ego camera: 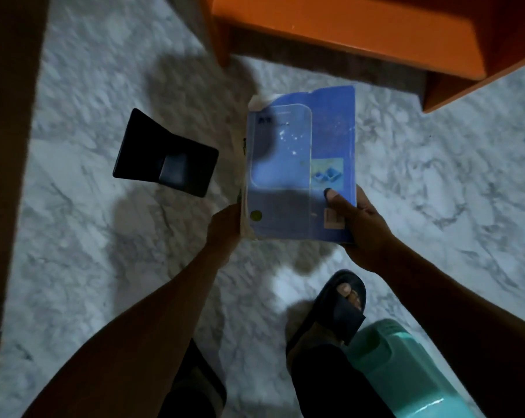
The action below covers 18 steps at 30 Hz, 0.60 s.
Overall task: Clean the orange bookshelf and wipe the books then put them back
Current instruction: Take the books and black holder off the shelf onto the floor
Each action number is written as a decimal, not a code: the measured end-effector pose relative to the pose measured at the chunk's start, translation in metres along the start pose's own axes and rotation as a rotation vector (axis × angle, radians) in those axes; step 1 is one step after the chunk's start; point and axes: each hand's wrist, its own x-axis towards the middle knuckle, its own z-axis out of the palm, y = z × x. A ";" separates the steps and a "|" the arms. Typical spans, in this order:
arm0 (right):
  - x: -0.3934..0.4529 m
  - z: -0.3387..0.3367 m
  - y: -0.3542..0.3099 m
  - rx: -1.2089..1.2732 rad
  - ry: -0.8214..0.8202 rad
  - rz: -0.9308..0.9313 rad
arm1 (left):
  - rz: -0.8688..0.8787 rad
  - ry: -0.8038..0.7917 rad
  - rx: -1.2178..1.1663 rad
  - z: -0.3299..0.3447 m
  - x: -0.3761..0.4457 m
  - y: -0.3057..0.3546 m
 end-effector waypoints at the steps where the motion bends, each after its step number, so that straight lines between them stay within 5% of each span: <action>1: 0.002 0.004 0.007 -0.005 -0.007 0.003 | 0.017 0.069 0.065 -0.006 -0.002 -0.005; 9: 0.011 0.026 0.047 -0.540 0.453 0.110 | 0.018 0.106 0.070 -0.066 -0.015 -0.020; 18: -0.084 0.041 -0.040 -0.820 0.277 0.105 | 0.221 0.071 0.270 -0.091 -0.130 0.080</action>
